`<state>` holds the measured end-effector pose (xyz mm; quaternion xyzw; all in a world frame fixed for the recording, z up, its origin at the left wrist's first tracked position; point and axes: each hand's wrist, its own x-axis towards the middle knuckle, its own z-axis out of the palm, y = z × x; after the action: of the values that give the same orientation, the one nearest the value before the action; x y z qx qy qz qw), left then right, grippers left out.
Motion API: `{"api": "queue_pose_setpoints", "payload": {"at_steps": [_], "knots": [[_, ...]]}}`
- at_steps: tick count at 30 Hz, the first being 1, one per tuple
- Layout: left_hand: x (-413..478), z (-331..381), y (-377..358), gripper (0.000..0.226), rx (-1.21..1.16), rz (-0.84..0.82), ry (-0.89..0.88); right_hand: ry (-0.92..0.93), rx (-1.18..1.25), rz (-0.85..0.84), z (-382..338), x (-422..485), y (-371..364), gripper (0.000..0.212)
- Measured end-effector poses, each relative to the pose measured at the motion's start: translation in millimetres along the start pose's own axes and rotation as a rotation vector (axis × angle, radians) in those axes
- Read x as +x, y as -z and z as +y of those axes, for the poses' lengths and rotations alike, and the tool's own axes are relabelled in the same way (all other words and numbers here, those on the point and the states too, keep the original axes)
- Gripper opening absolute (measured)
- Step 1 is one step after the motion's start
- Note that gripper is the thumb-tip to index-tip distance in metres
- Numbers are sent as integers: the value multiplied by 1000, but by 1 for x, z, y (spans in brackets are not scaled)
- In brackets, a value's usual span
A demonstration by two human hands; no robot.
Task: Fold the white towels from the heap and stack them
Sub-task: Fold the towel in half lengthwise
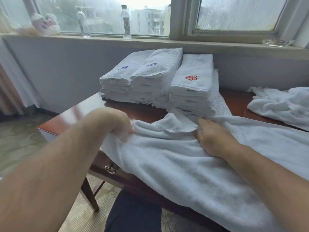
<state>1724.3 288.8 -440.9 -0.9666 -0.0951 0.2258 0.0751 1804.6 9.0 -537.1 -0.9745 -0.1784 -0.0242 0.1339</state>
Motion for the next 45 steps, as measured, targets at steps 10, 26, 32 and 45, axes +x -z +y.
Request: {"api": "queue_pose_setpoints", "payload": {"at_steps": [10, 26, 32, 45], "knots": [[27, 20, -63, 75, -499, 417, 52, -76, -169, 187, -18, -20, -2, 41], [-11, -34, -66, 35, -1530, -173, -367, 35, -63, -78, -20, 15, -20, 92], [-5, -33, -52, 22, -1175, 229, -6, 126, -71, -144, -21, 7, -11, 63], [26, 95, -78, 41, -491, 575, -338, -59, 33, 91, -17, -15, 11, 30]]}}
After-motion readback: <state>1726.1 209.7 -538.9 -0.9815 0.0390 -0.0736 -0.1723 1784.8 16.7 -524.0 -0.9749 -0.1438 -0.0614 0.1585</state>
